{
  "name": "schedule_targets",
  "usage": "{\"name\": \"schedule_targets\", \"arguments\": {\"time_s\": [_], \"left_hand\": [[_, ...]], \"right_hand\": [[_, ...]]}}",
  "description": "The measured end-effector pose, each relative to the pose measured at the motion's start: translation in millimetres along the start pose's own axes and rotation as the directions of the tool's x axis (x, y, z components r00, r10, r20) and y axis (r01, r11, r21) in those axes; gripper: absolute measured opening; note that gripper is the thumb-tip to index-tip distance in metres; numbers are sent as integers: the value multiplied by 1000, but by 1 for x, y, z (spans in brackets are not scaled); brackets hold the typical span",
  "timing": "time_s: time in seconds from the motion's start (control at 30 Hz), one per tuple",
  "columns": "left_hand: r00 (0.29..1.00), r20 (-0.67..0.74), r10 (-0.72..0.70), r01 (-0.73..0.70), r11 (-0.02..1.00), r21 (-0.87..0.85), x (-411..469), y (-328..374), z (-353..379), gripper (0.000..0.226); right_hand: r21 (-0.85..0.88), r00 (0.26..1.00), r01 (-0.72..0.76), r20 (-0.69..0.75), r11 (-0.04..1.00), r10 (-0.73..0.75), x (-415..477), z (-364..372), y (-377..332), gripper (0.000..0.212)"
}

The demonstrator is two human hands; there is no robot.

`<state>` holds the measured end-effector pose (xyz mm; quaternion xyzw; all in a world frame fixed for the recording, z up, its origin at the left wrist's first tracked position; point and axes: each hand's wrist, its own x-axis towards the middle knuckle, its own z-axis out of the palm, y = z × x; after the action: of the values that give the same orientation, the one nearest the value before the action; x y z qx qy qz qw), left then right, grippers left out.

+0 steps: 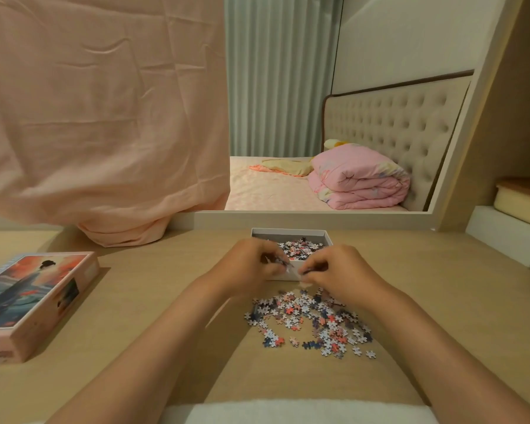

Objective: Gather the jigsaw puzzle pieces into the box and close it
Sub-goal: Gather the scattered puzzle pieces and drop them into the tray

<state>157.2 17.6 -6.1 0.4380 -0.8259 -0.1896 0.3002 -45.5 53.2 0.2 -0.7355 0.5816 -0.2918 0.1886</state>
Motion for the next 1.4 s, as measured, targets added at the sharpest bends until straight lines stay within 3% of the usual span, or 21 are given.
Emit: {"name": "schedule_targets", "arguments": {"time_s": [0.13,0.23,0.3,0.37,0.43,0.6,0.77,0.83,0.97,1.03,1.1,1.2,1.3,1.4], "left_hand": [[985,-169,-23,18,999,-31,23,-3,-4,8],[979,-200,-23,26,1000,14,38,-6,1,10],[989,-146,0,15,995,98,43,-13,7,18],[997,-78,14,0,985,175,44,-23,13,25],[999,-53,11,-2,985,171,44,-31,16,30],[997,-70,14,1,980,199,44,-33,17,32],[1000,27,-2,-7,941,339,38,-29,16,39],[998,60,-20,-6,916,400,35,-24,13,42],[993,-100,65,-22,925,379,26,-12,1,37],[980,-154,126,-66,935,350,17,-4,-4,29],[985,-88,146,-105,926,363,7,7,-5,19],[990,137,42,-96,906,413,-8,16,-3,27],[958,275,-86,-43,901,432,-24,10,1,61],[935,335,-117,-42,901,432,-32,6,8,67]], "right_hand": [[49,981,37,-193,998,-27,24,-5,-4,7],[4,960,52,-275,999,-49,42,-4,-4,13],[-35,974,44,-223,998,-51,51,-1,-4,20],[-128,997,35,-65,991,-44,58,4,2,25],[-223,999,35,12,974,-33,59,11,10,25],[-243,990,46,-115,969,-76,51,13,15,22],[-262,998,67,36,963,-59,40,7,9,25],[-246,998,67,12,967,-66,35,0,8,27],[-166,991,89,-82,982,-104,19,-19,-2,23],[-145,996,87,-12,986,-90,9,-25,-4,19],[-128,988,56,151,990,-37,-2,-27,-3,20],[-246,937,6,339,969,80,-16,-26,-1,55],[-411,891,-25,405,911,207,-21,-26,2,89],[-415,872,-66,417,907,255,-22,-26,3,89]]}}
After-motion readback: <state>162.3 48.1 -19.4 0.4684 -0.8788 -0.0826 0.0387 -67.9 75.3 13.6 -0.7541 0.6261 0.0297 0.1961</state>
